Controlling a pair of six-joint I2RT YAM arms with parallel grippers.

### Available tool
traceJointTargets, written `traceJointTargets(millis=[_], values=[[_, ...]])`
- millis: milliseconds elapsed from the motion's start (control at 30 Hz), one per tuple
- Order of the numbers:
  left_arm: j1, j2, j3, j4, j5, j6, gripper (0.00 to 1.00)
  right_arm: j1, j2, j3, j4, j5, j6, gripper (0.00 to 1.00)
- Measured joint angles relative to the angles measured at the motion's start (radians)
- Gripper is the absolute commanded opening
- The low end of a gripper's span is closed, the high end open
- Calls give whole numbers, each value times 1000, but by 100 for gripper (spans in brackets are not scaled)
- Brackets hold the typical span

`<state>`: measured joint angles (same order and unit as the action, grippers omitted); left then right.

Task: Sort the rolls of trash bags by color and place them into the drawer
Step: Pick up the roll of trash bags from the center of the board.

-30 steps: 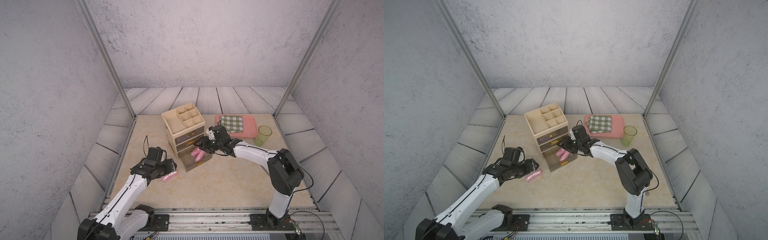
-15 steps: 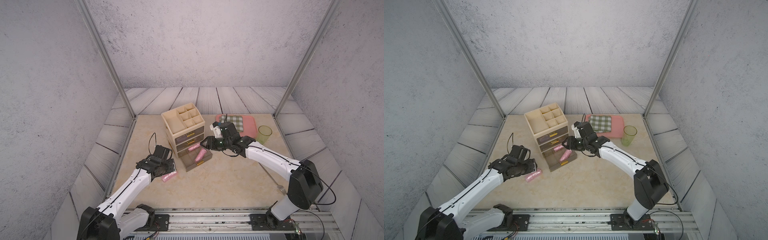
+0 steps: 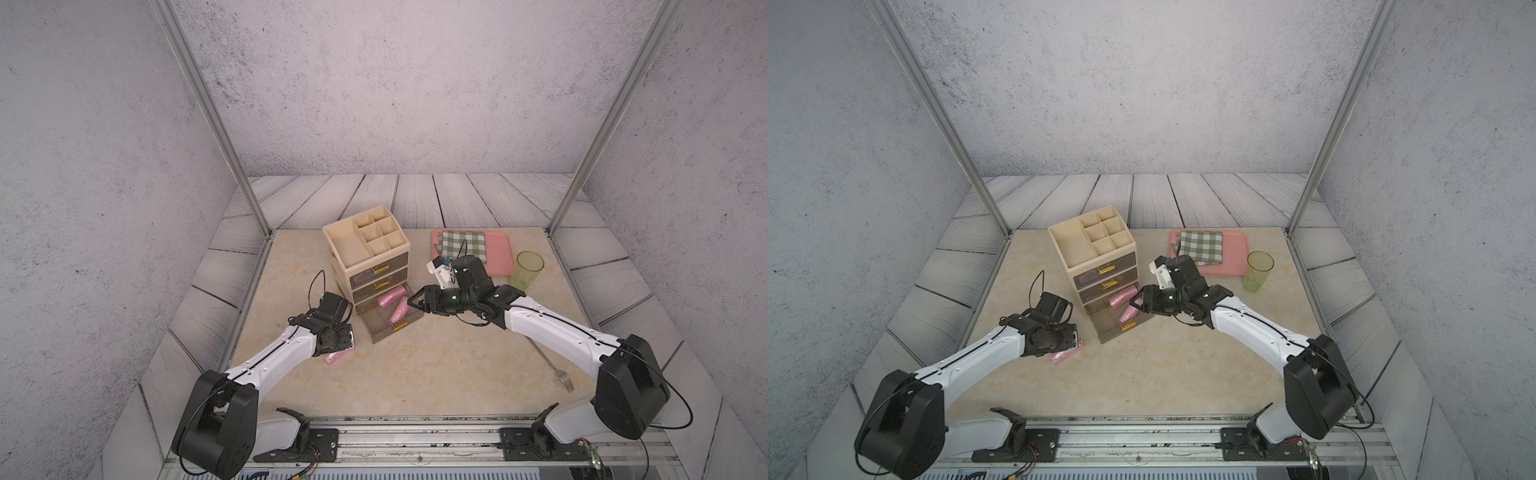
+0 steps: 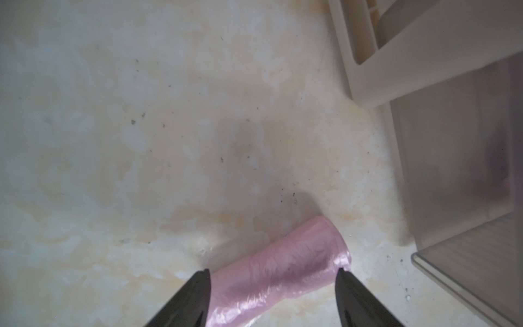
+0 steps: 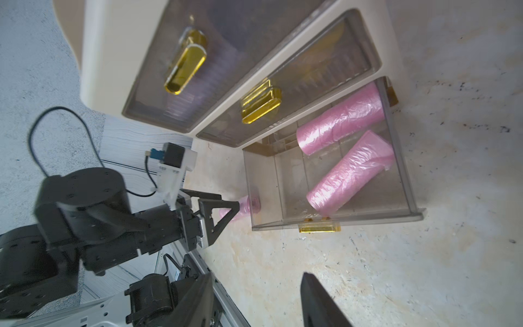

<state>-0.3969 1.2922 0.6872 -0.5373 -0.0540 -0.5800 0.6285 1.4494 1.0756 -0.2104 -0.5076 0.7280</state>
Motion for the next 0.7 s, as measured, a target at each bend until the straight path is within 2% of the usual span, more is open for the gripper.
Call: traceJointTargets(millis=[300, 567, 700], values=[[-7, 50, 0, 25, 63, 7, 76, -33, -40, -8, 5, -39, 2, 54], [-11, -80, -66, 10, 123, -18, 76, -39, -40, -11, 26, -66, 10, 54], [-13, -94, -78, 3, 146, -26, 74, -41, -38, -16, 48, -82, 25, 54]])
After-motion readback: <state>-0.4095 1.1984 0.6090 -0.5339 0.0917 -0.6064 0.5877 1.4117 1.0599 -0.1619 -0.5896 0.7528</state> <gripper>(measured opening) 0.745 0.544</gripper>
